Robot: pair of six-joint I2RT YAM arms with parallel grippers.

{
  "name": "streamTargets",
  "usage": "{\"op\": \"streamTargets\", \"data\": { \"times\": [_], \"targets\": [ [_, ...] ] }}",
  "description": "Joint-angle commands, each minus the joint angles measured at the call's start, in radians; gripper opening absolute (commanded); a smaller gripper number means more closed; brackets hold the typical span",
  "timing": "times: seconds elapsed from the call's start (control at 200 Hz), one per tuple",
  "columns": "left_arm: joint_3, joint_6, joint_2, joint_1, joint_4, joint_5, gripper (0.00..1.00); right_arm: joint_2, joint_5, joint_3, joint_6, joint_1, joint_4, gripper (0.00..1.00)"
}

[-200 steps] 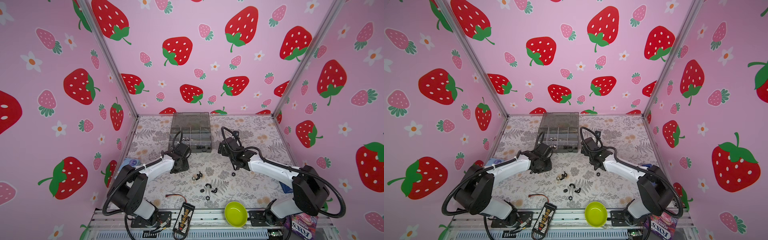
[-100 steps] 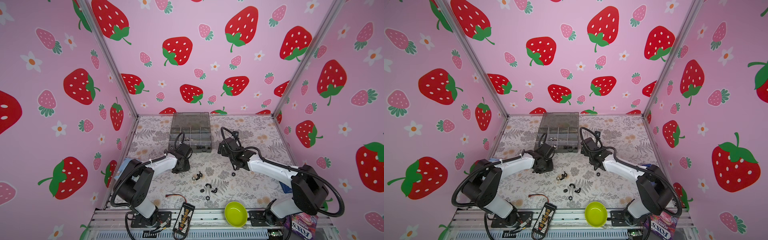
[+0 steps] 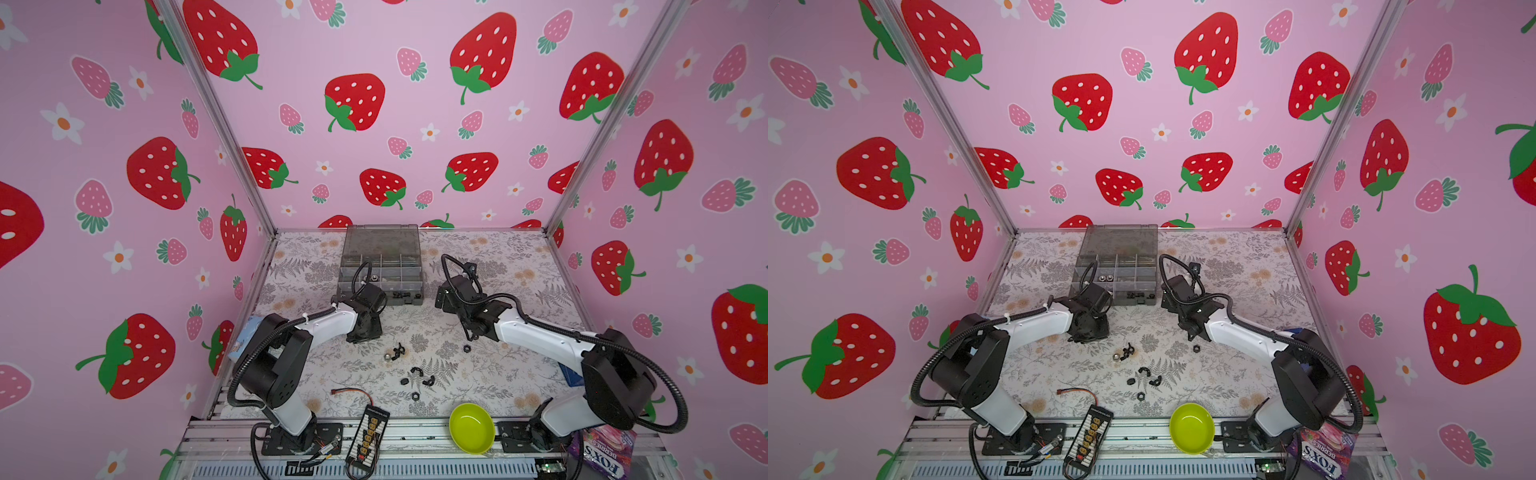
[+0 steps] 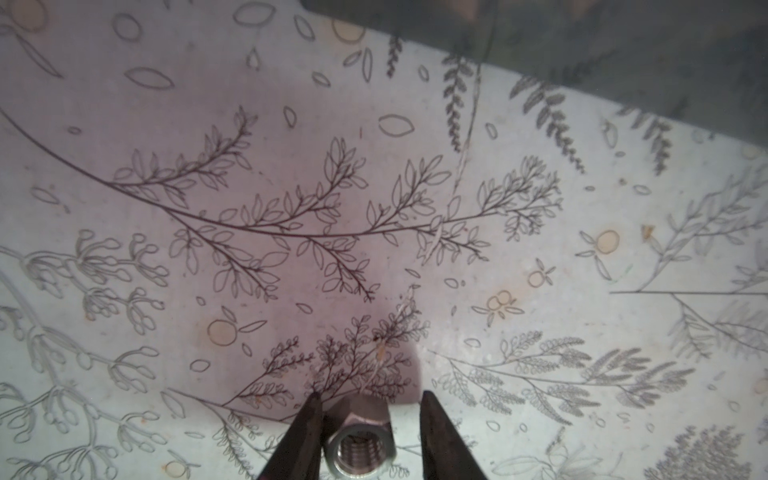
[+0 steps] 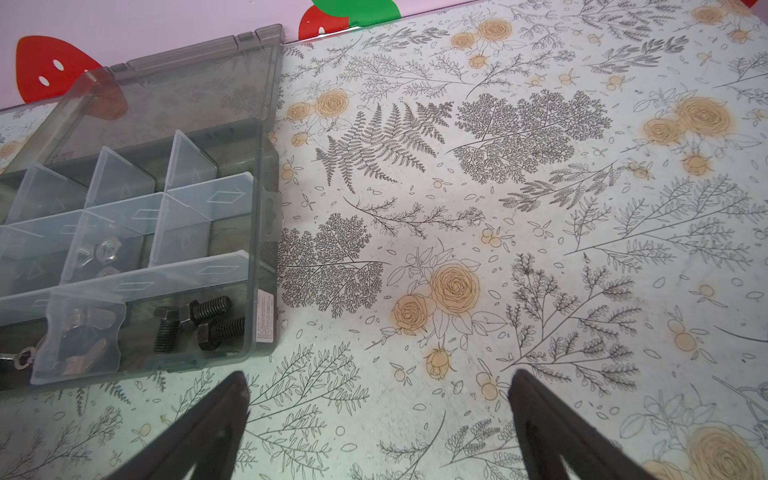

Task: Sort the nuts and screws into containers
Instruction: 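Close the left gripper on the silver hex nut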

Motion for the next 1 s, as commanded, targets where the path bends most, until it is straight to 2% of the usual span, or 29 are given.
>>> {"op": "streamTargets", "data": {
  "times": [0.0,0.37,0.995],
  "targets": [
    [0.009,0.006,0.032,-0.008,-0.026,0.011,0.39,0.015,0.006,0.018,0.004,-0.003,0.0,1.0],
    [0.041,0.003,0.068,-0.057,-0.113,-0.065,0.39,0.014,0.006,0.014,0.009,-0.003,-0.001,1.0],
    [0.044,-0.003,0.083,-0.066,-0.113,-0.075,0.27,-0.001,0.019,-0.004,0.019,-0.004,-0.008,1.0]
  ]
}}
